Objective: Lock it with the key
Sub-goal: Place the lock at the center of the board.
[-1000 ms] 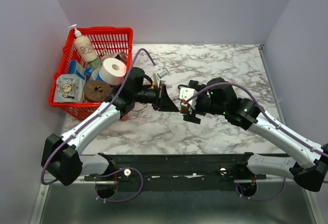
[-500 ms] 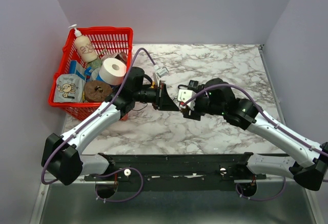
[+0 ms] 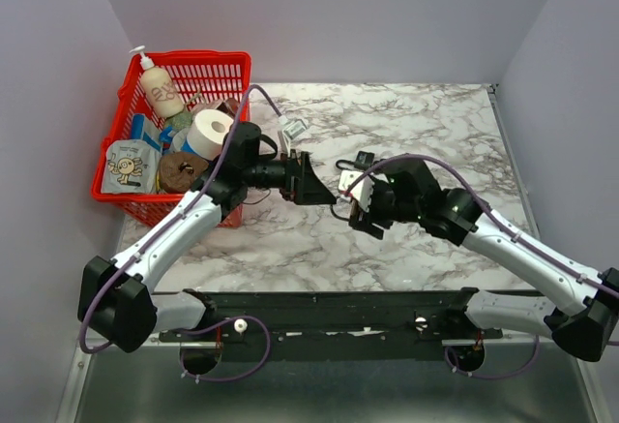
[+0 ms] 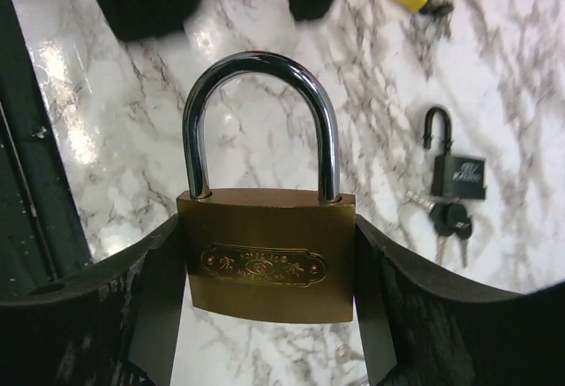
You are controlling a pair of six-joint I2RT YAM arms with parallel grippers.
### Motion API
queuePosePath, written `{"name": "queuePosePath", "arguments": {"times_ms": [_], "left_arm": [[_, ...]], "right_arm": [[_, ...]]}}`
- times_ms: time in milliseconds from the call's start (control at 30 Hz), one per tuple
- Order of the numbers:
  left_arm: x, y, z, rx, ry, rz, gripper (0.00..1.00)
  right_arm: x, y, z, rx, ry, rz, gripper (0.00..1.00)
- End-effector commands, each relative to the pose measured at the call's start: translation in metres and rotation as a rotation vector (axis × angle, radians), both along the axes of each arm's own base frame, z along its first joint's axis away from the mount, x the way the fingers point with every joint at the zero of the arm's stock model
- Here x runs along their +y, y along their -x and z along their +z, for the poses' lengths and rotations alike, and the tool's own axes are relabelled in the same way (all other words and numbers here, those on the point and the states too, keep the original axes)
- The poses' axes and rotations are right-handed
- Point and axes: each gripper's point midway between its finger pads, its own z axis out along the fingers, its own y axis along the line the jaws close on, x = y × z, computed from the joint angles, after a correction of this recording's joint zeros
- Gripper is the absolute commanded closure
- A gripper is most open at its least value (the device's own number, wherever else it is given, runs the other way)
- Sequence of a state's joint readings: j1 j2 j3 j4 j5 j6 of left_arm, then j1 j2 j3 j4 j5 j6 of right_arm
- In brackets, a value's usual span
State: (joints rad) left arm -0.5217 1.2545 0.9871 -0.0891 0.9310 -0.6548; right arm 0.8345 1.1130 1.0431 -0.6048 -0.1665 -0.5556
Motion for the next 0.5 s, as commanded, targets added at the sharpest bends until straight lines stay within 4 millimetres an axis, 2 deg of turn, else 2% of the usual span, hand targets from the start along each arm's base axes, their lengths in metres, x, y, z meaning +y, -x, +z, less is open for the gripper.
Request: {"name": "queuePosePath", "arguments": {"times_ms": [0, 33, 100, 133, 200, 233, 367, 467], "left_arm": [[0.026, -0.024, 0.023, -0.114, -0.008, 0.125, 0.01], [0.032, -0.028, 0.027, -0.133, -0.008, 0.157, 0.01], [0.041, -0.04, 0.031, -0.153, -0.018, 0.227, 0.01], [0.048, -0.046, 0.034, -0.168, -0.02, 0.264, 0.01], [0.054, -0.057, 0.041, -0.197, -0.028, 0.321, 0.01], [0.057, -0.06, 0.045, -0.212, -0.029, 0.339, 0.01], [0.064, -0.067, 0.056, -0.245, -0.019, 0.376, 0.01], [0.066, -0.067, 0.058, -0.256, -0.015, 0.387, 0.01]], "right_arm": [[-0.02, -0.015, -0.008, 0.162, -0.061, -0.216, 0.79], [-0.036, -0.024, -0.019, 0.218, -0.052, -0.3, 0.79], [-0.052, -0.034, -0.045, 0.34, -0.03, -0.453, 0.8], [-0.071, -0.042, -0.058, 0.391, -0.015, -0.547, 0.81], [-0.089, -0.05, -0.083, 0.503, 0.005, -0.699, 0.82], [-0.106, -0.057, -0.092, 0.544, 0.006, -0.784, 0.82], [-0.134, -0.067, -0.119, 0.695, -0.017, -0.997, 0.83], [-0.149, -0.074, -0.134, 0.7, -0.014, -1.094, 0.81]]}}
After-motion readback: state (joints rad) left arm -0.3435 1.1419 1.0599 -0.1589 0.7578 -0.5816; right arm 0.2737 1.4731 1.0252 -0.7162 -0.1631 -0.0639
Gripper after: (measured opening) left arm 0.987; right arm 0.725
